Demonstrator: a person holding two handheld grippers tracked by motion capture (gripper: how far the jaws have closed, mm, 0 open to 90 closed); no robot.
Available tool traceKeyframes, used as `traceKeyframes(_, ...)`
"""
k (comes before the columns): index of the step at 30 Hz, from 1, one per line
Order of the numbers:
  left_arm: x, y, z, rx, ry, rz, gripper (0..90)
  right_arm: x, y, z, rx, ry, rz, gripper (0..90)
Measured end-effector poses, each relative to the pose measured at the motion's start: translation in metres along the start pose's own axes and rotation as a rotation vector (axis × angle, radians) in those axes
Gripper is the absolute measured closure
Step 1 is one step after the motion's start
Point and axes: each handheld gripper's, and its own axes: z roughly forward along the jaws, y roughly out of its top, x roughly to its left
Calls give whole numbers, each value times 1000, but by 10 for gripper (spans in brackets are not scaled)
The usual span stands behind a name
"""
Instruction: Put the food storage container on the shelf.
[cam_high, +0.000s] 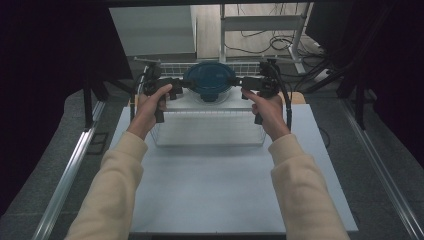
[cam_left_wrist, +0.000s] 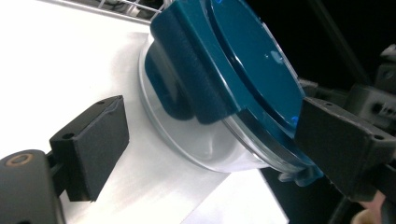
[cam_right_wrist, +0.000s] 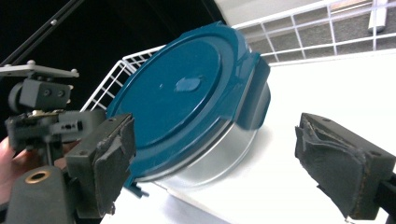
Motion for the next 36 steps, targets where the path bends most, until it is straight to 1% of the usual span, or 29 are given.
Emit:
traceKeyframes(1, 1, -1, -2, 1, -10, -4, 101, 0, 0, 0, 0, 0, 0, 124)
traceKeyframes(2, 1, -3, -4, 0, -12, 4, 104, 0, -1, -1, 2, 4, -2, 124)
traceKeyframes(5, -2, -8, -13, -5, -4, 27, 101, 2, -6, -6, 9, 3, -31, 124)
traceKeyframes(6, -5, -11, -19, -20, -3, 44, 100, 3, -7, -9, 9, -1, -45, 123)
traceKeyframes(7, -7, -13, -21, -24, -7, 53, 102, 4, -10, -12, 10, -8, -75, 124)
traceKeyframes(11, -18, -24, -35, -49, -5, 98, 104, 6, -17, -22, 16, -21, -136, 124)
traceKeyframes(14, -29, -37, -47, -56, 13, 152, 108, 7, -26, -32, 21, -22, -173, 124)
traceKeyframes(15, -35, -44, -53, -55, 15, 180, 113, 7, -30, -36, 19, -24, -185, 125)
traceKeyframes(17, -42, -54, -60, -53, 13, 212, 118, 8, -39, -47, 14, -22, -209, 128)
traceKeyframes(19, -49, -65, -66, -45, 29, 257, 122, 7, -47, -55, 14, -19, -227, 128)
traceKeyframes(21, -54, -77, -72, -36, 41, 291, 125, 7, -56, -63, 9, -15, -250, 133)
traceKeyframes(24, -58, -97, -79, -35, 57, 323, 141, 6, -71, -74, 9, -15, -290, 135)
traceKeyframes(26, -58, -112, -82, -12, 64, 347, 141, 5, -83, -81, 6, -14, -317, 137)
traceKeyframes(27, -58, -120, -83, -4, 75, 361, 139, 4, -90, -85, 2, -17, -332, 140)
traceKeyframes(29, -58, -137, -86, -3, 95, 389, 143, 2, -104, -92, -7, -15, -365, 147)
traceKeyframes(30, -58, -137, -86, -3, 95, 389, 145, 1, -112, -96, -8, -13, -377, 150)
traceKeyframes(31, -55, -153, -89, -10, 105, 394, 148, -1, -119, -99, -6, -4, -377, 151)
traceKeyframes(34, -47, -175, -91, -17, 111, 392, 157, -14, -141, -105, 6, 11, -351, 152)
traceKeyframes(35, -47, -175, -91, -17, 111, 392, 162, -14, -141, -105, 6, 11, -351, 152)
traceKeyframes(36, -41, -188, -90, -4, 128, 393, 162, -22, -155, -108, 9, 2, -341, 153)
